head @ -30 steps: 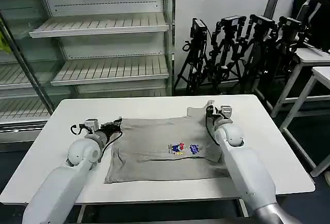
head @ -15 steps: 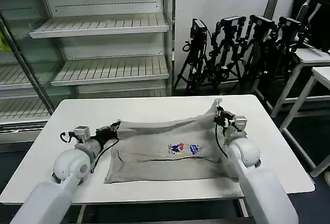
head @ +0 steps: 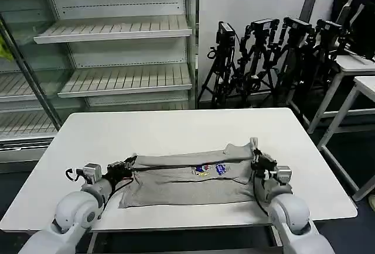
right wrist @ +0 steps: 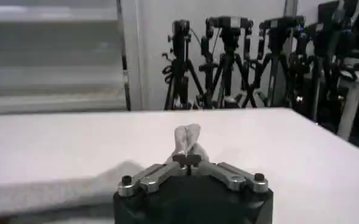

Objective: Fold and organize the clothes.

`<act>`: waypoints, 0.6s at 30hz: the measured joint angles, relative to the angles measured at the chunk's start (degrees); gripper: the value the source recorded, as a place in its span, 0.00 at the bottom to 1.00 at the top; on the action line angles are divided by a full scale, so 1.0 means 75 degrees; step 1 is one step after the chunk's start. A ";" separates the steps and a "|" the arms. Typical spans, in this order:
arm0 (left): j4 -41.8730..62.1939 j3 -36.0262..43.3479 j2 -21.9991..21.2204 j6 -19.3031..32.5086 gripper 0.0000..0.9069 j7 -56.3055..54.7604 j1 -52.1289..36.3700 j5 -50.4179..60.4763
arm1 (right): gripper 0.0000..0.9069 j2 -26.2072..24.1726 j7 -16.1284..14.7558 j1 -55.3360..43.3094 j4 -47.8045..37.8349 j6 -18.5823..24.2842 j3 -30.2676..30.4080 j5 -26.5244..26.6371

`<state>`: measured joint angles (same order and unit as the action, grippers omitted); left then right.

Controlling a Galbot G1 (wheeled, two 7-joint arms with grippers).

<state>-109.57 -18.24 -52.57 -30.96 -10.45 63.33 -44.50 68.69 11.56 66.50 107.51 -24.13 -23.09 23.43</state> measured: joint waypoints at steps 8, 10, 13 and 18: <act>-0.0229 -0.0137 -0.0004 -0.0061 1.00 0.0037 0.0505 0.0307 | 1.00 0.0050 0.0139 0.0549 0.0344 -0.0184 -0.0170 -0.0175; -0.0291 -0.0178 -0.0034 -0.0088 1.00 0.0031 0.0598 0.0351 | 1.00 0.0032 0.0161 0.0688 0.0478 -0.0185 -0.0242 -0.0197; -0.0428 -0.0275 -0.0091 -0.0096 1.00 -0.0017 0.0761 0.0368 | 1.00 0.0015 0.0180 0.0928 0.0746 -0.0136 -0.0383 -0.0227; -0.0838 -0.0545 -0.0227 -0.0005 1.00 -0.0196 0.1124 0.0359 | 1.00 0.0059 0.0183 0.1434 0.1304 -0.0028 -0.0715 -0.0269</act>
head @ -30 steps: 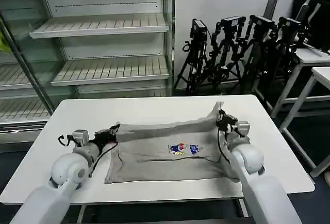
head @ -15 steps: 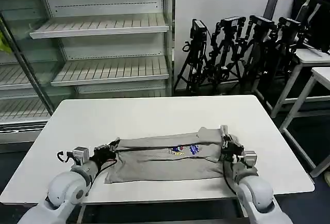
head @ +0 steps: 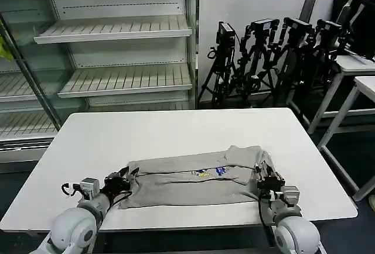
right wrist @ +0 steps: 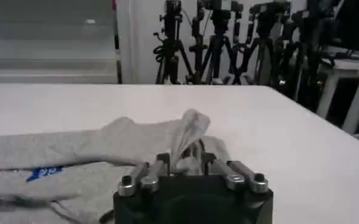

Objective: Fold and organize the clothes.

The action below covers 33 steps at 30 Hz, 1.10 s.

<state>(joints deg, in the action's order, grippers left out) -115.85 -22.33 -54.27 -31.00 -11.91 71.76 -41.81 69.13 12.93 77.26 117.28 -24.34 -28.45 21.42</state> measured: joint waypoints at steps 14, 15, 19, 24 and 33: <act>-0.0541 -0.0380 -0.1024 0.0548 1.00 -0.0724 0.0872 0.0028 | 1.00 0.0051 0.0007 0.1491 0.1369 0.0206 -0.0731 -0.0170; -0.0511 -0.0362 -0.1118 0.0569 1.00 -0.0760 0.0872 0.0028 | 1.00 0.0070 0.0006 0.1577 0.1448 0.0226 -0.0766 -0.0187; -0.0374 -0.0262 -0.1479 0.0665 1.00 -0.0842 0.0836 0.0000 | 1.00 0.0109 0.0007 0.1830 0.1667 0.0293 -0.0868 -0.0224; -0.0122 -0.0202 -0.1820 0.0783 0.82 -0.0942 0.0726 0.0006 | 1.00 0.0145 0.0010 0.2089 0.1890 0.0328 -0.0977 -0.0246; 0.0202 -0.0104 -0.2153 0.1001 0.04 -0.1000 0.0552 -0.0083 | 1.00 0.0233 0.0034 0.2417 0.2235 0.0339 -0.1059 -0.0274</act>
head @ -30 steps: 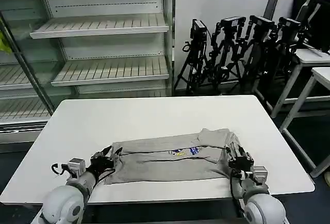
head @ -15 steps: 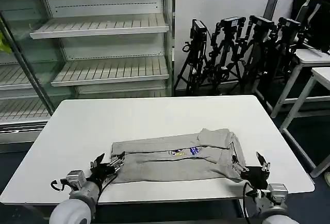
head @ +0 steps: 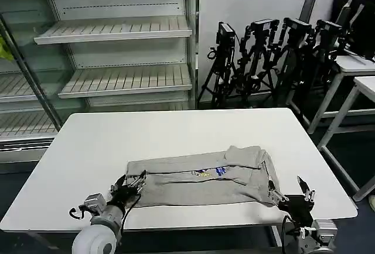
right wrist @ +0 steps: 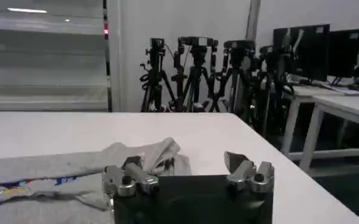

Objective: Fold and organize the clothes.

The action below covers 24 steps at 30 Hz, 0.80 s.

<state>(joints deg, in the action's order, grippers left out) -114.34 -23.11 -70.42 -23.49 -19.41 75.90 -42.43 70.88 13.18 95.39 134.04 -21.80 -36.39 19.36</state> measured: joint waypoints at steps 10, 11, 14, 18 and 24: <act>0.0145 0.0052 -0.0154 0.0101 0.04 -0.0017 -0.0061 -0.0151 | 1.00 0.0085 0.0016 0.0218 0.0245 0.0003 -0.0036 -0.0025; 0.0145 0.0053 -0.0162 0.0101 0.04 -0.0016 -0.0056 -0.0173 | 1.00 0.0091 0.0019 0.0231 0.0263 0.0005 -0.0038 -0.0031; 0.0135 0.0041 -0.0191 0.0106 0.04 0.0003 -0.0040 -0.0263 | 1.00 0.0109 0.0029 0.0261 0.0325 0.0007 -0.0043 -0.0035; 0.0096 -0.0031 -0.0194 0.0102 0.04 0.0001 -0.0012 -0.0543 | 1.00 0.0114 0.0057 0.0260 0.0366 0.0009 -0.0045 -0.0033; -0.0093 -0.0293 -0.0094 0.0038 0.04 -0.0016 0.0097 -0.1310 | 1.00 0.0065 0.0089 0.0229 0.0381 -0.0003 -0.0071 0.0017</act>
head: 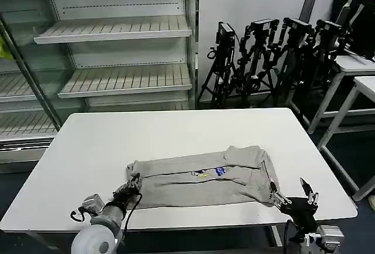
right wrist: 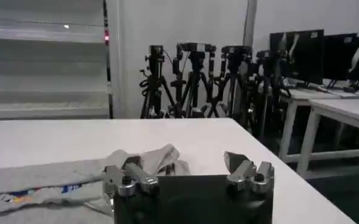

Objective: Fold and organize the clothes.

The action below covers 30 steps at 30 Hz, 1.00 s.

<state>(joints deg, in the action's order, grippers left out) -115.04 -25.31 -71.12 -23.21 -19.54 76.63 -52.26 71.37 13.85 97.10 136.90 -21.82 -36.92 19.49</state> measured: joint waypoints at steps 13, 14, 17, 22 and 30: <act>-0.0183 -0.1916 0.1025 -0.0510 0.04 -0.0180 0.0340 -0.2926 | 1.00 -0.0125 0.0020 -0.0224 -0.0178 -0.0055 0.0038 0.0160; -0.0172 -0.2130 0.1148 -0.0575 0.04 -0.0195 0.0365 -0.3185 | 1.00 -0.0125 0.0023 -0.0240 -0.0197 -0.0062 0.0046 0.0161; -0.0181 -0.2639 0.1420 -0.0719 0.04 -0.0268 0.0398 -0.3863 | 1.00 -0.0099 0.0039 -0.0288 -0.0254 -0.0096 0.0087 0.0158; -0.0454 -0.2981 0.1562 -0.0811 0.04 -0.0436 0.0370 -0.4862 | 1.00 -0.0044 0.0039 -0.0263 -0.0294 -0.0110 0.0121 0.0113; -0.1131 -0.2097 0.0943 -0.0685 0.04 -0.0700 -0.0008 -0.5471 | 1.00 0.0042 0.0029 -0.0132 -0.0304 -0.0110 0.0158 -0.0010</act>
<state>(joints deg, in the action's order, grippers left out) -123.52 -41.04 -64.05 -28.35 -24.79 76.57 -93.29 71.68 14.07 96.12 134.62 -22.65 -35.74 19.42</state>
